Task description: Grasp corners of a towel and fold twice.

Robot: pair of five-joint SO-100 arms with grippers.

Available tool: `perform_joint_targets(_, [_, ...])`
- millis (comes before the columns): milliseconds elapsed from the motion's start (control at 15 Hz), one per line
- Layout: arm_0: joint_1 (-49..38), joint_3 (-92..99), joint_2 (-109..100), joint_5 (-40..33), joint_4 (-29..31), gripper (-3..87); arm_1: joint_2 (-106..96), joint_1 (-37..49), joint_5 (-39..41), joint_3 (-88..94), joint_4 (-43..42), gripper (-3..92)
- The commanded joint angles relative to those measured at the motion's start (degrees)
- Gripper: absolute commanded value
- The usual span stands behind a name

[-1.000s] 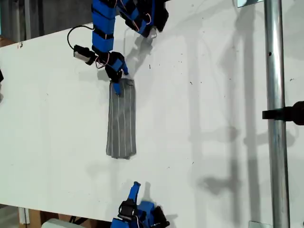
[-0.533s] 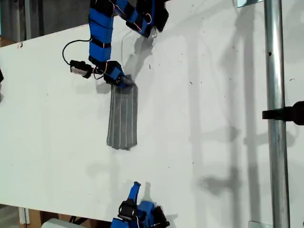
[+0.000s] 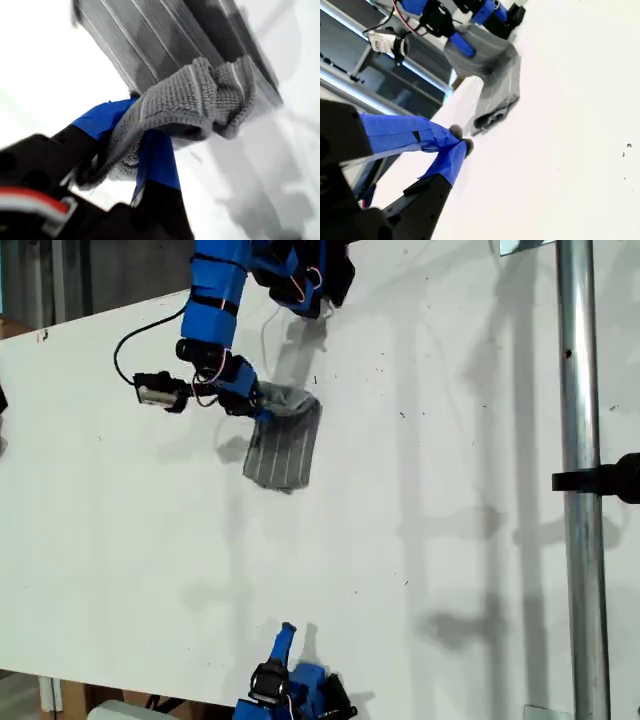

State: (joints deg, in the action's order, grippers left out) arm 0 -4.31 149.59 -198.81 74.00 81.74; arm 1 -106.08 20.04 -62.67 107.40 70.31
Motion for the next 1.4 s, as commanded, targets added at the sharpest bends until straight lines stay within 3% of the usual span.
perform_joint_targets(0, [1.14, -0.62, -0.44, 0.00, -0.88, -2.6, 3.43, -0.62, -0.70, -4.75, -10.28, -0.4])
perform_joint_targets(133, [1.23, -0.62, -0.44, 0.00, -0.97, -2.6, 5.54, 0.18, -0.88, -4.39, -13.45, 1.9])
perform_joint_targets(200, [1.32, -0.62, -0.44, 0.00, -0.97, -2.6, 4.48, 0.97, -1.85, -3.78, -14.15, 35.9])
perform_joint_targets(267, [1.49, -0.53, -0.44, 0.00, -1.05, -2.6, -0.79, 1.93, -2.46, -0.79, -18.63, 36.5])
perform_joint_targets(333, [1.49, -0.35, -0.44, -0.18, -1.14, -2.6, -10.20, 3.08, -1.93, 5.98, -29.88, 21.1])
perform_joint_targets(400, [1.23, -0.35, -0.44, -0.53, -1.41, -2.6, -17.58, 5.62, -1.85, 9.14, -34.80, 16.0])
perform_joint_targets(467, [0.97, -0.26, -0.44, -0.88, -1.67, -2.6, -20.92, 8.53, -1.32, 8.79, -33.05, 15.4])
perform_joint_targets(733, [0.70, 1.05, -0.44, -0.09, -2.90, -2.6, -34.72, 12.39, -1.23, 17.14, -15.21, 14.4])
perform_joint_targets(800, [0.97, 2.81, -0.44, 0.09, -4.92, -2.6, -42.10, 10.72, -1.93, 26.81, -14.33, 7.4])
perform_joint_targets(867, [1.41, 5.80, -0.44, 1.23, -7.12, -2.6, -51.94, 8.26, -6.42, 37.18, -13.54, 2.9])
perform_joint_targets(933, [1.76, 10.02, -0.44, 2.90, -10.20, -2.7, -62.23, 5.80, -11.25, 44.12, -8.44, 5.2])
perform_joint_targets(1067, [1.32, 18.28, -0.44, 3.52, -16.17, -2.7, -82.79, 4.13, -18.19, 51.94, 6.59, 4.2])
perform_joint_targets(1200, [-1.23, 25.40, -0.44, 3.87, -17.40, -2.7, -82.71, 3.78, -21.88, 56.78, 8.61, 4.3])
perform_joint_targets(1267, [-2.90, 29.09, -0.44, 7.73, -16.70, -2.7, -82.18, 2.55, -25.84, 58.10, 11.69, 4.6])
perform_joint_targets(1333, [-5.27, 29.09, -0.35, 15.73, -9.05, -2.7, -82.27, 2.02, -25.93, 58.18, 13.27, 6.7])
